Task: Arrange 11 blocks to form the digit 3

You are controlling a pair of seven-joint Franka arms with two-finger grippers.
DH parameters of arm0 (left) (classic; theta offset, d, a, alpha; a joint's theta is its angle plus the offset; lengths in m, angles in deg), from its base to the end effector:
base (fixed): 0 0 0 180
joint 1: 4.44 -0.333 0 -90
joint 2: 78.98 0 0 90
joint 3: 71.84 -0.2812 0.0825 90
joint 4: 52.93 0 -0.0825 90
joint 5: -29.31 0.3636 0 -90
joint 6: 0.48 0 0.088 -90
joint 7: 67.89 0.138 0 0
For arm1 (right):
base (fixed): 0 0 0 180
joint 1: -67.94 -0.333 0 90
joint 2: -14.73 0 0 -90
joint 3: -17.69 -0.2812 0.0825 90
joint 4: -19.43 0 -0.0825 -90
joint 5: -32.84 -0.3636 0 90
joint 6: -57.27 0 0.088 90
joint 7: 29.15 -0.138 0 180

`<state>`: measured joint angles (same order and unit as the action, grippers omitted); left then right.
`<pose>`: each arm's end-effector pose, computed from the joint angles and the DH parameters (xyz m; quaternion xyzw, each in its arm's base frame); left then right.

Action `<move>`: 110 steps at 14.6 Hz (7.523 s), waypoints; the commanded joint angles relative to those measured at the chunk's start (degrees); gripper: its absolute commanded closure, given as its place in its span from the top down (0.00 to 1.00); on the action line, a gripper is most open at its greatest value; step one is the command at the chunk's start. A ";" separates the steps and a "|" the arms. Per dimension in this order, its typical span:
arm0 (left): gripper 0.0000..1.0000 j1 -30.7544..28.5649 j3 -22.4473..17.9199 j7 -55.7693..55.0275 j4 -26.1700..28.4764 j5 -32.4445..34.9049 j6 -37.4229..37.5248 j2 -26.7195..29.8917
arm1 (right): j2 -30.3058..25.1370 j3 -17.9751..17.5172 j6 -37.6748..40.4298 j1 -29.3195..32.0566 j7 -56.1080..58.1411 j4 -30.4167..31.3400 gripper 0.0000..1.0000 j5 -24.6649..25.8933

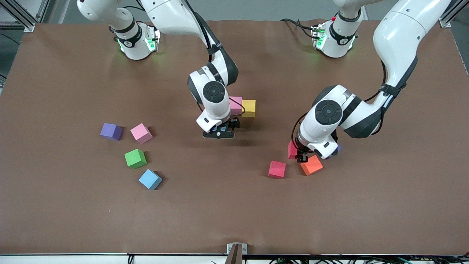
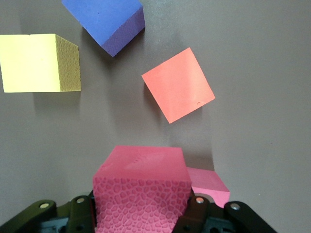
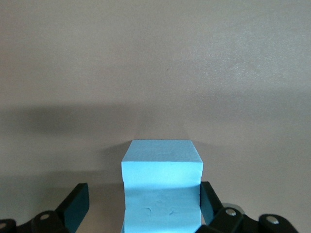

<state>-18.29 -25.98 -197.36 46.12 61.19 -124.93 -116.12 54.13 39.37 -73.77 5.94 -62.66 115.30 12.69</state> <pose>0.5696 -0.2749 0.2501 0.7346 0.6783 0.0073 0.0146 0.4694 0.4388 0.1789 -0.9997 0.0194 0.0117 0.0067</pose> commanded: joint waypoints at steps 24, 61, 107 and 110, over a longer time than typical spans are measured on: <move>0.48 23.23 -9.74 -10.80 -14.39 -0.23 -0.53 -10.75 | -17.14 17.15 25.97 9.62 6.00 -0.78 1.00 -0.32; 0.48 38.63 -15.54 -26.80 -16.26 -5.07 -0.09 -15.34 | 7.52 14.53 4.04 24.82 -1.90 -10.34 1.00 -14.82; 1.00 34.95 -14.75 -14.69 -12.22 -8.49 3.94 -4.72 | 10.08 15.24 8.08 9.72 12.42 -13.87 0.02 -13.59; 1.00 30.30 -14.75 -6.27 -11.86 -9.11 7.80 -1.37 | 10.08 15.15 8.25 7.08 11.89 -13.87 0.02 -14.12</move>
<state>15.71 -40.75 -209.10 30.99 53.86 -119.23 -121.90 65.73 54.37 -65.50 14.86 -50.79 99.64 -1.42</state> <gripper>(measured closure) 0.000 0.405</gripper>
